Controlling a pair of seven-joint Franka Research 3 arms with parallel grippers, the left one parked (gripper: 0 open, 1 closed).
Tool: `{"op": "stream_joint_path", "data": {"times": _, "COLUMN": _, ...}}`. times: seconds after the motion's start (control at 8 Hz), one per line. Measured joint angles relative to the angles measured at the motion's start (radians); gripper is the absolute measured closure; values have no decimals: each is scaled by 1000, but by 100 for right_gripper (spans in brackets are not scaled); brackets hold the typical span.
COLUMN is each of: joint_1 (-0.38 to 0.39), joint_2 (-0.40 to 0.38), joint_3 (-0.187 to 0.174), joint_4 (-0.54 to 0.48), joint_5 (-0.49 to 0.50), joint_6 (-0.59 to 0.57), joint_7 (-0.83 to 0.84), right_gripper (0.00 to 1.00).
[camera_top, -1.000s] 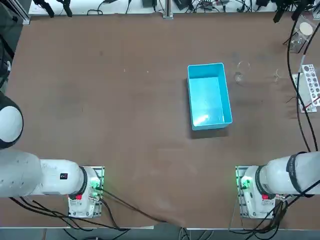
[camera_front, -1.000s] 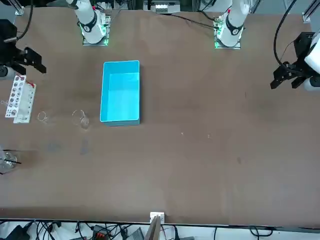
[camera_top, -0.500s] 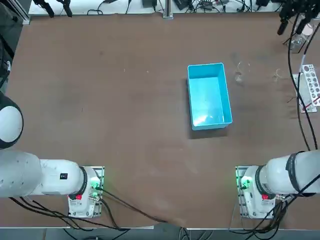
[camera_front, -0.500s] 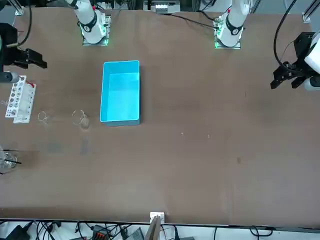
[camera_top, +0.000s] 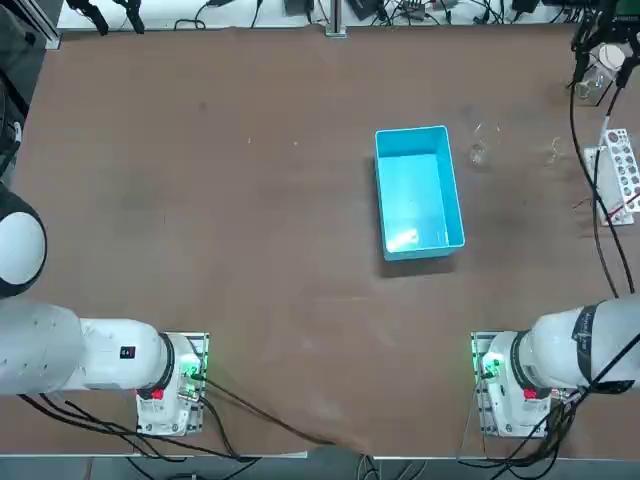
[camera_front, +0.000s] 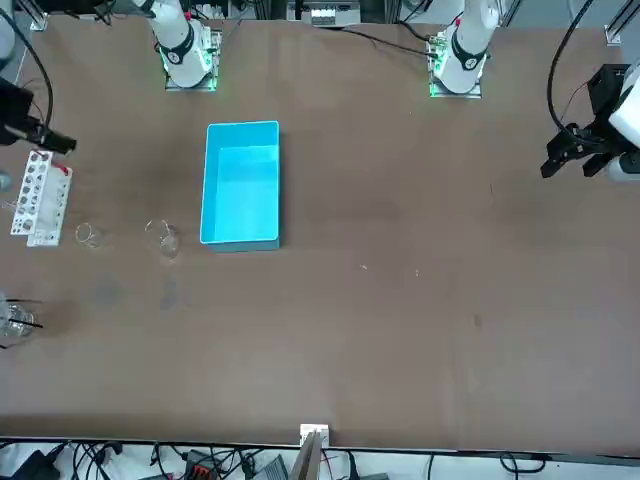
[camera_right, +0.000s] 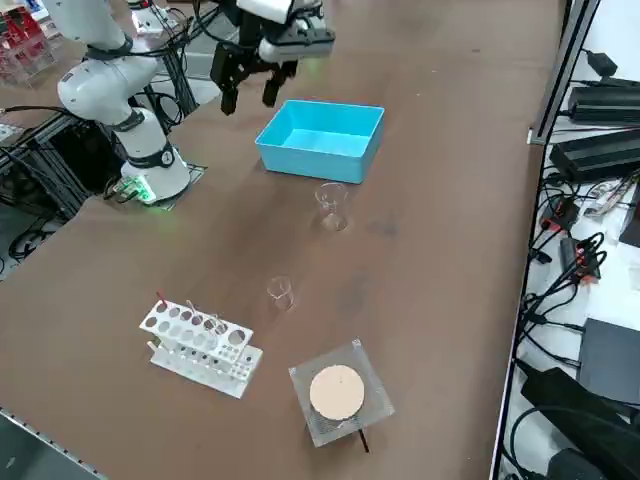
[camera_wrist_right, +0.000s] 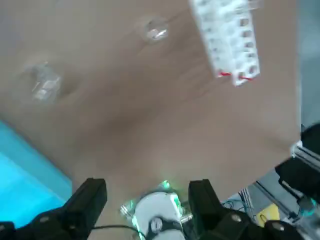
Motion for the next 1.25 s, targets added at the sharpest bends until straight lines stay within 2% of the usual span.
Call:
{"op": "stream_joint_path", "data": {"times": 0.25, "joint_1": 18, "joint_2": 3, "joint_3": 7, "joint_4": -120, "joint_5": -165, "joint_6": 167, "joint_7": 242, "right_gripper": 0}}
{"op": "stream_joint_path", "data": {"times": 0.38, "joint_1": 23, "joint_2": 3, "joint_3": 9, "joint_4": -212, "joint_5": -267, "joint_6": 287, "joint_7": 387, "right_gripper": 0}}
{"op": "stream_joint_path", "data": {"times": 0.62, "joint_1": 22, "joint_2": 6, "joint_3": 9, "joint_4": -441, "joint_5": -571, "joint_6": 545, "joint_7": 757, "right_gripper": 0}}
{"op": "stream_joint_path", "data": {"times": 0.88, "joint_1": 18, "joint_2": 6, "joint_3": 5, "joint_4": -596, "joint_5": -885, "joint_6": 627, "joint_7": 1155, "right_gripper": 0}}
{"op": "stream_joint_path", "data": {"times": 1.25, "joint_1": 16, "joint_2": 22, "joint_3": 2, "joint_4": -689, "joint_5": -1171, "joint_6": 614, "joint_7": 1668, "right_gripper": 1}}
